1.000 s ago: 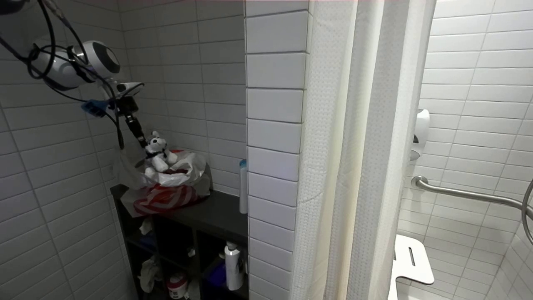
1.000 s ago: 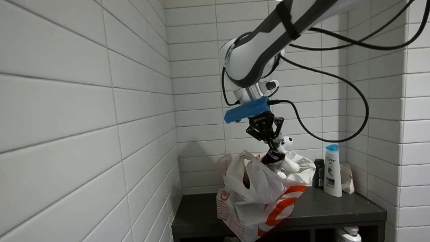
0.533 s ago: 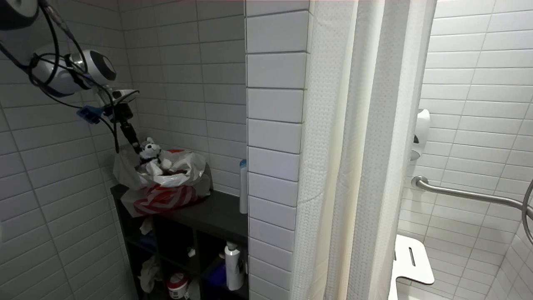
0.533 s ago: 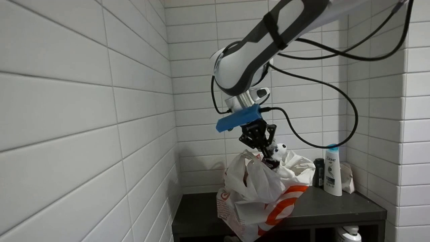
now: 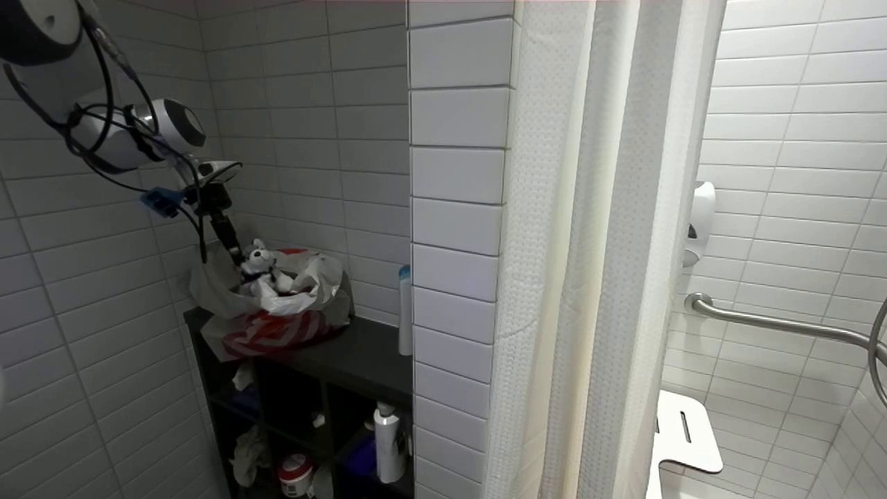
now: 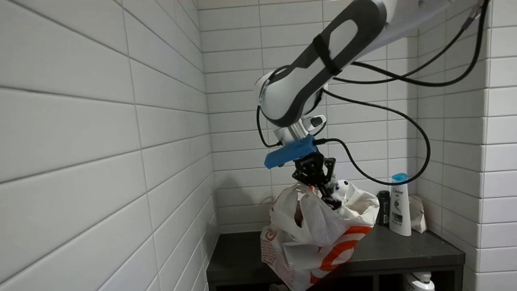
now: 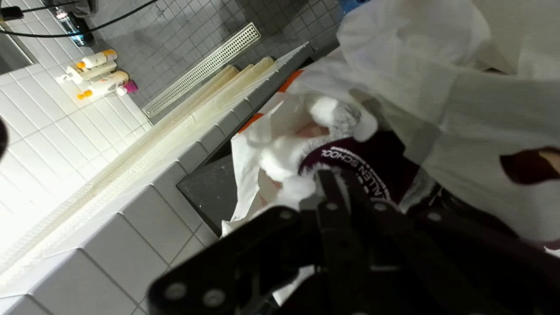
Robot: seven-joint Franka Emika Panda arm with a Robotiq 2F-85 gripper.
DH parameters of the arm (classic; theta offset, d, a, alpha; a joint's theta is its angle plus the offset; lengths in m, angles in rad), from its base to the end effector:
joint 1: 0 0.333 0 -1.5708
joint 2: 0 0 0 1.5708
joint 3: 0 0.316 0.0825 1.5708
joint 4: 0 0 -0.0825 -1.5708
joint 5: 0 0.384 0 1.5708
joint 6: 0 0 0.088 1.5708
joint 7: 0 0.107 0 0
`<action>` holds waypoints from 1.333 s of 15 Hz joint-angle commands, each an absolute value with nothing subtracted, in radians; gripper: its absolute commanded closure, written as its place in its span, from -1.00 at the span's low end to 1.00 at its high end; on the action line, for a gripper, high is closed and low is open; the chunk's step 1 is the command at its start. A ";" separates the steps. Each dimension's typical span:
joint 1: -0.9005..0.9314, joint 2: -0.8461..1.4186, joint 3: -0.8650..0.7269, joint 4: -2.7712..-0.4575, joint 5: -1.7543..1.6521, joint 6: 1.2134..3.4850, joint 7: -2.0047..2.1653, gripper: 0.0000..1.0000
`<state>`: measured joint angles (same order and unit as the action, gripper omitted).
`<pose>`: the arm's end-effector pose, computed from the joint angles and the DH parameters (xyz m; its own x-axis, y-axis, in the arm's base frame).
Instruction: Put the dog plush toy in the plastic bag.
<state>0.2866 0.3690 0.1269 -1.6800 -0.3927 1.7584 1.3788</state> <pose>0.5899 0.2140 0.3729 0.6817 -0.6924 0.2363 -0.7251 -0.5963 0.3444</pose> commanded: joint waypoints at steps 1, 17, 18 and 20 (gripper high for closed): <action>0.298 0.383 0.105 -1.646 -0.399 1.728 1.362 0.97; 0.366 0.414 0.111 -1.553 -0.462 1.657 1.326 0.38; 0.370 0.417 0.110 -1.549 -0.469 1.657 1.324 0.36; 0.373 0.421 0.108 -1.542 -0.479 1.657 1.318 0.16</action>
